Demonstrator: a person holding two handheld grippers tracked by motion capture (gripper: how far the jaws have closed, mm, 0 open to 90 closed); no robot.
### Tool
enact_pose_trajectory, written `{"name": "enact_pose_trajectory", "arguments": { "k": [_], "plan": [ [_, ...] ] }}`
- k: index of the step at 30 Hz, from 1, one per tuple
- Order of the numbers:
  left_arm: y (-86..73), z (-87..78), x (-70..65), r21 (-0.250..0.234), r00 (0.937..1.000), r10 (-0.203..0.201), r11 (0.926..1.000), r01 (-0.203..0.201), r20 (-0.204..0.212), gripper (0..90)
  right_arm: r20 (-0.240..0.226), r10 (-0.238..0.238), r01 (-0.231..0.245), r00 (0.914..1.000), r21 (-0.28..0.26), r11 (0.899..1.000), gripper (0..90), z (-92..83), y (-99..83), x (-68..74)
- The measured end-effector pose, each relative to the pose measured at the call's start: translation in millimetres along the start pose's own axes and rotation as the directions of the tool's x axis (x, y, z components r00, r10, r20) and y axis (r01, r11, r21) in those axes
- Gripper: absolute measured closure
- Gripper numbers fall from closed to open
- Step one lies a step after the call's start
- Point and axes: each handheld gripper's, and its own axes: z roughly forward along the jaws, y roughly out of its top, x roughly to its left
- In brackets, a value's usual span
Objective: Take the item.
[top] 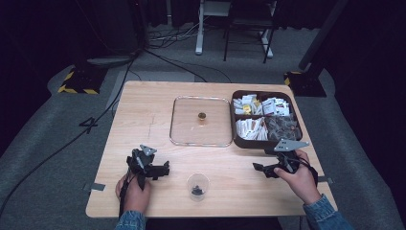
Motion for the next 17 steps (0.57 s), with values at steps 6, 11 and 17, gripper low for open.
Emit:
{"name": "enact_pose_trajectory", "arguments": {
  "k": [6,11,17],
  "plan": [
    [0.0,0.0,0.0,0.000,1.0000,0.000,1.0000,0.000,0.001,0.0,0.050,0.029,-0.031,0.9983,0.037,0.999,18.3,15.3,-26.1,-6.3],
    [0.0,0.0,0.0,0.000,1.0000,0.000,1.0000,0.000,0.000,0.0,0.117,0.012,-0.018,0.9930,0.046,0.999,16.7,22.6,-40.8,-7.7],
    [0.0,-0.1,0.1,0.001,1.0000,0.002,1.0000,-0.002,0.001,0.0,0.114,0.026,-0.031,0.9931,0.043,0.999,14.5,26.1,-48.9,-8.6]
  ]
}}
